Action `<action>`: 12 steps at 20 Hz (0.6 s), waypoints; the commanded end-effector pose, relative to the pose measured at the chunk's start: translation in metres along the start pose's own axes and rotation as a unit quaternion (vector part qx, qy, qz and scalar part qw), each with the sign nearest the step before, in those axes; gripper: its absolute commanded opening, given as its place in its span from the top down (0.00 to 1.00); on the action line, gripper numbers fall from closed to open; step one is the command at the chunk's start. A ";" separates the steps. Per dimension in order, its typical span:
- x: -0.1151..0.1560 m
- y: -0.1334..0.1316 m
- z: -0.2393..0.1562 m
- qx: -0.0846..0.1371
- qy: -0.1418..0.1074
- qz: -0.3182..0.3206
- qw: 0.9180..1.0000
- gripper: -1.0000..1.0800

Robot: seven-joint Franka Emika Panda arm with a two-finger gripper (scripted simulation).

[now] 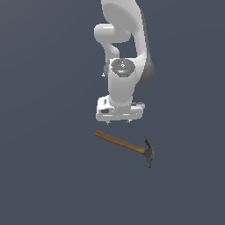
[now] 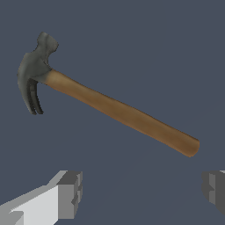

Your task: Pick up the object and move it to a goal position.

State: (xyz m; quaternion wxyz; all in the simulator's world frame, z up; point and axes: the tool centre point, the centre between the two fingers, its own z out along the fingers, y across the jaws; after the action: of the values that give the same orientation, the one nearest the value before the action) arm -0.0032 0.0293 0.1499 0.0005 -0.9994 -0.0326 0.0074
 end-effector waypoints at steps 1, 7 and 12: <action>0.000 0.000 0.000 0.000 0.000 0.000 1.000 0.04; 0.006 -0.020 -0.002 0.008 0.005 -0.013 1.000 0.04; 0.010 -0.033 -0.005 0.014 0.008 -0.017 1.000 0.04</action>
State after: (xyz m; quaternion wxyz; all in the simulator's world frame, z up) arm 0.0039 0.0608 0.1540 0.0133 -0.9987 -0.0497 0.0000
